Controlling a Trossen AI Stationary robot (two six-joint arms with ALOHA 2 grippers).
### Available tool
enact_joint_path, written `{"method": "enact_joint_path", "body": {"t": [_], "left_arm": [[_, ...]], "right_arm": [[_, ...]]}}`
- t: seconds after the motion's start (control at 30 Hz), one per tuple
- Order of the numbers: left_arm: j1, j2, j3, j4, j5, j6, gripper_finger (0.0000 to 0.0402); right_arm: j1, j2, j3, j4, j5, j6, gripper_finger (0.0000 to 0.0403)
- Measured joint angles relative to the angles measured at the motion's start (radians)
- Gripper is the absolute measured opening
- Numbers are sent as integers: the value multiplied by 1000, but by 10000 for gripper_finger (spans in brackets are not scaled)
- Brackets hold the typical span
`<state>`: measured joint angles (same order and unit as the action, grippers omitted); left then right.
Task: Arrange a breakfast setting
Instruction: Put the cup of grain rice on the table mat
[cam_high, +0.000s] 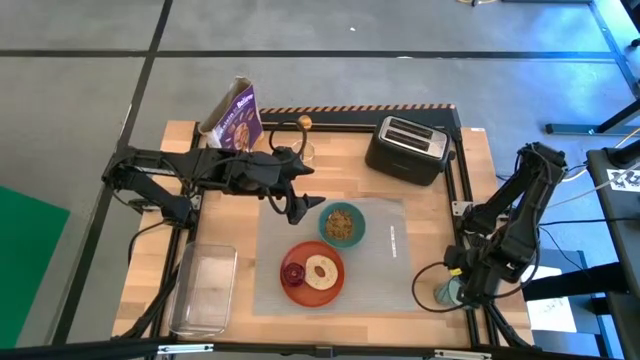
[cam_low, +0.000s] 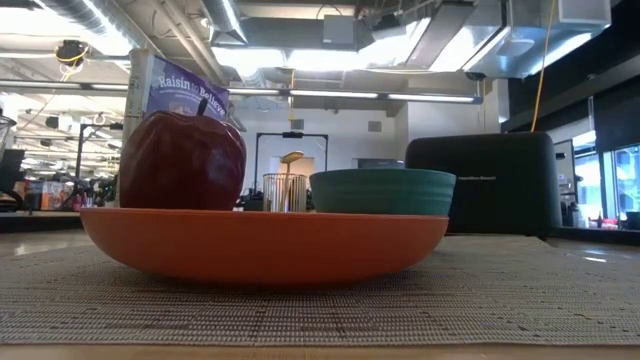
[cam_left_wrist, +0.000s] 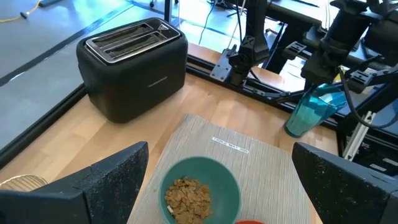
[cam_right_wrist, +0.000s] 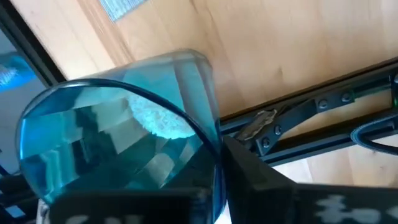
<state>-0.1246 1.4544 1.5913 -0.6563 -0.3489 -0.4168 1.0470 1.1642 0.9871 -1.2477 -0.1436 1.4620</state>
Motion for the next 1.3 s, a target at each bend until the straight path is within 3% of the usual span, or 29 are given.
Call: {"method": "enact_joint_path", "body": {"t": [0.2, 0.4, 0.6, 0.73, 0.87, 1.13, 1.3], "left_arm": [[0, 0, 0, 2, 0, 0, 392], [0, 26, 0, 32, 3, 0, 385], [0, 105, 0, 150, 77, -28, 354], [1, 172, 0, 277, 141, -30, 327], [13, 216, 0, 357, 131, -67, 308], [35, 229, 0, 375, 67, 7, 303], [19, 230, 0, 340, -52, 112, 303]], "right_arm": [[0, -42, 0, -4, 71, 140, 4], [-55, -85, 0, -28, 305, 462, 10], [-187, -85, 53, -37, 423, 494, 6], [-307, -72, 107, -39, 611, 406, 3], [-454, -21, 171, -34, 758, 281, 3], [-656, 183, 365, 30, 887, -89, 2], [-724, 288, 486, 74, 871, -265, 1]]}}
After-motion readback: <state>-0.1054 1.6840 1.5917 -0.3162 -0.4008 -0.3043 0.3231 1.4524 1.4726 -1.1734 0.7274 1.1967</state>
